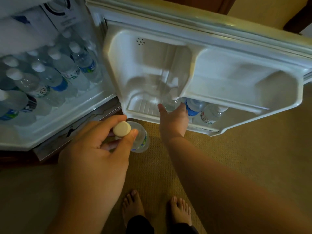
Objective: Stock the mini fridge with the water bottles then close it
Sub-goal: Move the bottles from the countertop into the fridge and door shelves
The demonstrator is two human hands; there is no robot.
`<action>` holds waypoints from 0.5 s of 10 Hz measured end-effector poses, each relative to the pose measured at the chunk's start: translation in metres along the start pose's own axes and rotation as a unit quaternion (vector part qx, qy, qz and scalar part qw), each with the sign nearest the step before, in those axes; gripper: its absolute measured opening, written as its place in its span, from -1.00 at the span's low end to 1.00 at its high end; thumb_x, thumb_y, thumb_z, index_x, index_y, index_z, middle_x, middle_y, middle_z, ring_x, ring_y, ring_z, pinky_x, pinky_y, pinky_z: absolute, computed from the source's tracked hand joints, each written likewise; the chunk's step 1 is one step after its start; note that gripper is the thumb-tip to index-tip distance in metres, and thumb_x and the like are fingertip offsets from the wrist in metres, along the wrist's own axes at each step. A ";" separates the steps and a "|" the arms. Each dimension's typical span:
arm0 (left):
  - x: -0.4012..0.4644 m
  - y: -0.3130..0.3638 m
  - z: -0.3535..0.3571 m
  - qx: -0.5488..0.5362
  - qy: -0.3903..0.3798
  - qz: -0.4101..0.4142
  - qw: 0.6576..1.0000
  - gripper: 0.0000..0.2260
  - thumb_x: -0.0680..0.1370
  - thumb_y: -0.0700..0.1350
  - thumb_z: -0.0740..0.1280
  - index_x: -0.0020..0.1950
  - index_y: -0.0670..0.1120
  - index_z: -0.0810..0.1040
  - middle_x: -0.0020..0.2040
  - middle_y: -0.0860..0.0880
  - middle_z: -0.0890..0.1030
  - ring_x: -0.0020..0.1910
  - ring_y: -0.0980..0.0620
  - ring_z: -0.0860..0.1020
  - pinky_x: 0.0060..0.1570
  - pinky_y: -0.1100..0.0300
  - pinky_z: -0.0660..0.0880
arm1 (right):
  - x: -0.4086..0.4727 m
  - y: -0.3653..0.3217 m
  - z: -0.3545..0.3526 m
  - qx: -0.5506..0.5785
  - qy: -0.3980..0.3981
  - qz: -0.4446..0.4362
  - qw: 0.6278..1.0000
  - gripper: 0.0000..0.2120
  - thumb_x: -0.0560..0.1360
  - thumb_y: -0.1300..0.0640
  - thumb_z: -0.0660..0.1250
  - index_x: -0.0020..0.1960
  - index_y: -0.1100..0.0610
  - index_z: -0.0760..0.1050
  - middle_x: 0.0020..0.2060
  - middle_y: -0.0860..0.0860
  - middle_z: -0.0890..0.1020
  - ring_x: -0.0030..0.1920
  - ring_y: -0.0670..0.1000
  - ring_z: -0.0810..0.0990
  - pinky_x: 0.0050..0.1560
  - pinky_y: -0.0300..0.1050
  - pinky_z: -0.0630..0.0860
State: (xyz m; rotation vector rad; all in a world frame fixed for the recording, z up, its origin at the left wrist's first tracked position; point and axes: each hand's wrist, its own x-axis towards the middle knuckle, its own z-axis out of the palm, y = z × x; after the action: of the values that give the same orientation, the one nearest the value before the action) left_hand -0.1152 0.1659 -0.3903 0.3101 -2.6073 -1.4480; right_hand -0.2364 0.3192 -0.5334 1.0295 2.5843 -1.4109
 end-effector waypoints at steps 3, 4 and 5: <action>0.025 0.025 0.005 0.029 0.059 0.000 0.998 -0.78 0.49 -0.06 0.55 0.13 0.05 0.71 -0.04 0.19 0.64 0.00 0.36 0.60 -0.07 0.57 0.47 | -0.018 0.013 -0.037 -0.034 -0.025 -0.050 0.998 -0.36 0.48 -0.13 0.52 0.45 0.06 0.41 0.32 0.00 0.55 0.24 0.04 0.57 0.26 0.09 0.56; 0.023 0.017 0.017 0.068 0.040 0.021 0.997 -0.75 0.50 -0.01 0.54 0.16 0.08 0.70 -0.03 0.16 0.63 -0.06 0.45 0.56 -0.09 0.62 0.41 | -0.051 0.011 -0.080 -0.076 -0.014 -0.178 0.981 -0.66 0.57 -0.09 0.42 0.27 0.04 0.56 0.12 -0.10 0.64 0.01 -0.08 0.64 0.02 0.04 0.66; 0.032 0.024 0.022 0.067 0.035 0.027 0.997 -0.76 0.50 -0.03 0.54 0.17 0.04 0.71 -0.03 0.14 0.63 -0.07 0.50 0.53 -0.09 0.66 0.35 | -0.071 -0.019 -0.134 -0.048 0.052 -0.395 0.916 -0.86 0.60 0.09 0.42 0.08 0.15 0.63 -0.11 -0.04 0.65 -0.15 -0.02 0.62 -0.21 -0.01 0.61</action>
State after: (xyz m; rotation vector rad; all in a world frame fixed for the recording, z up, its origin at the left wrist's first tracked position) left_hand -0.1536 0.1881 -0.3806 0.2965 -2.6398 -1.2250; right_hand -0.1538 0.3758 -0.4175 -0.0081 3.2868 -1.3057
